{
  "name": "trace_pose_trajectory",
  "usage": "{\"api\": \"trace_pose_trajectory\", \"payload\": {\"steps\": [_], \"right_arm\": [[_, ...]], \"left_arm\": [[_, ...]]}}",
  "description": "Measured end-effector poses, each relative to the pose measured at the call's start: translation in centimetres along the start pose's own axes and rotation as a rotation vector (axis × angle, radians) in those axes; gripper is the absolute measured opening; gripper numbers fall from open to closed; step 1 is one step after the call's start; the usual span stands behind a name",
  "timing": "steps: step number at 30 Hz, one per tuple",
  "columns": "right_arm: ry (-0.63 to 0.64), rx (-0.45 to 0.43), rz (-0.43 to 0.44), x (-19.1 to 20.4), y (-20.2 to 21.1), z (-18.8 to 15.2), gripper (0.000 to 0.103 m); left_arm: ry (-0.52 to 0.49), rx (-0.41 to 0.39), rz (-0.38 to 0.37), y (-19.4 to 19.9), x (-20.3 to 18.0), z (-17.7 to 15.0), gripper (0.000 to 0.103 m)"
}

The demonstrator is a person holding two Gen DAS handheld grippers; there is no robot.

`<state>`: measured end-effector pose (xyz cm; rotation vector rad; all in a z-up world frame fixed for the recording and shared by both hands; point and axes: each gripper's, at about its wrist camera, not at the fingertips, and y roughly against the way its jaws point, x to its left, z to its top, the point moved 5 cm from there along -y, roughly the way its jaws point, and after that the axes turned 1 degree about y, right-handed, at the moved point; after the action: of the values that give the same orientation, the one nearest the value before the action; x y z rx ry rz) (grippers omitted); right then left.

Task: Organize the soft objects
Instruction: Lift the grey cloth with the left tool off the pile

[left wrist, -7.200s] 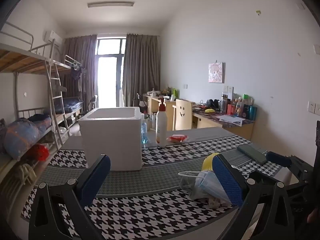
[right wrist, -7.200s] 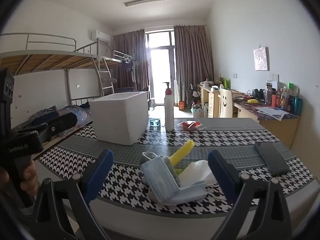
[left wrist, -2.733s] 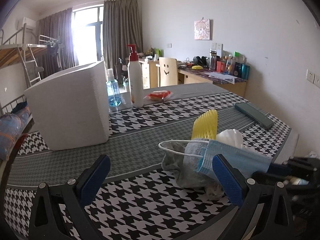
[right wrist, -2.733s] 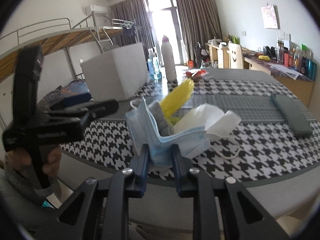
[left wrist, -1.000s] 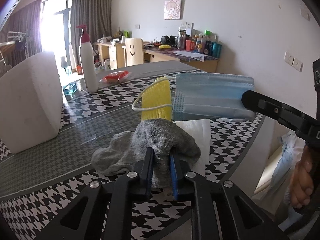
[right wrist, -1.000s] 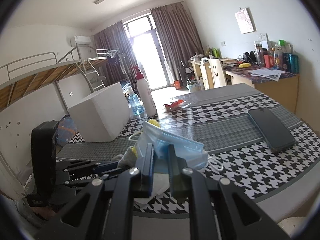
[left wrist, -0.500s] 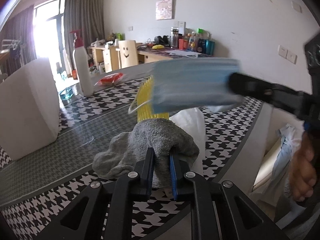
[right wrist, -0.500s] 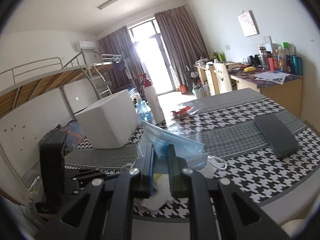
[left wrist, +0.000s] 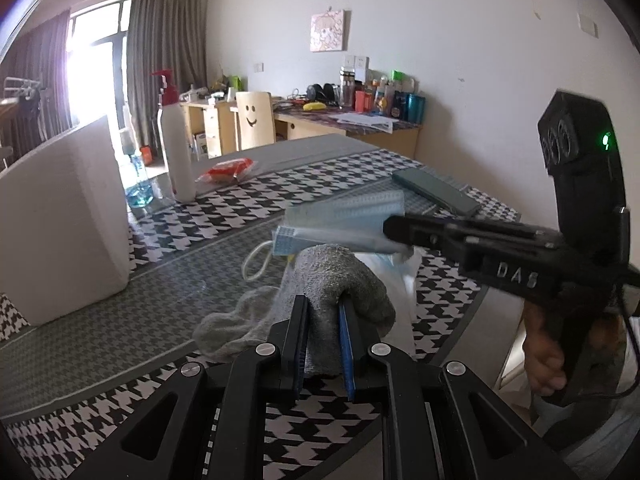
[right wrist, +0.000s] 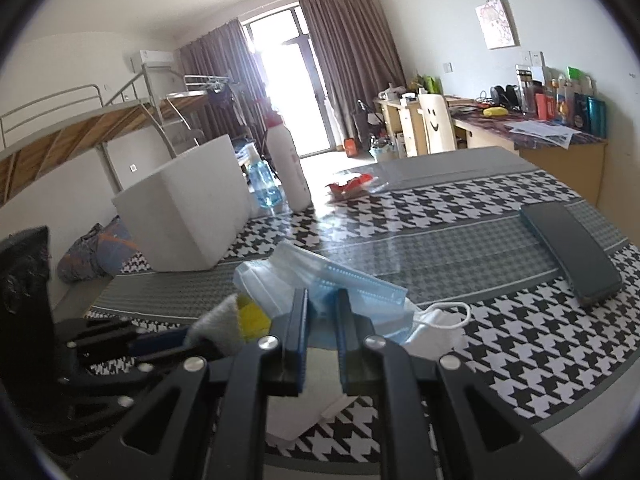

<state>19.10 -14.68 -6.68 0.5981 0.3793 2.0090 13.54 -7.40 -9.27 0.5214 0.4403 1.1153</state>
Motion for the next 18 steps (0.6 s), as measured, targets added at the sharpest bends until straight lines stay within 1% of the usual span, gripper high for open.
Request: {"api": "trace_pose_trajectory", "payload": {"steps": [5,9,11,15,17,18], "right_arm": [[0.022,0.018,-0.005,0.6,-0.6,-0.2,0.015],[0.024,0.027,-0.008,0.6,-0.9,-0.3,0.015],[0.020,0.030,-0.010,0.4,-1.1,-0.3,0.015],[0.005,0.027,-0.014,0.0,-0.8,-0.2,0.015],[-0.001,0.020,-0.013,-0.1,-0.5,0.0,0.015],[0.000,0.013,-0.013,-0.1,-0.3,0.1,0.015]], "left_arm": [[0.039,-0.028,0.009,0.9,1.6,0.8,0.016],[0.050,-0.042,0.018,1.4,2.1,1.2,0.016],[0.050,-0.032,0.021,1.2,2.2,1.2,0.016],[0.029,-0.005,-0.011,0.8,1.4,0.8,0.016],[-0.002,0.007,-0.019,0.5,0.5,0.5,0.030],[-0.014,0.002,-0.015,0.4,0.2,0.5,0.048]]}}
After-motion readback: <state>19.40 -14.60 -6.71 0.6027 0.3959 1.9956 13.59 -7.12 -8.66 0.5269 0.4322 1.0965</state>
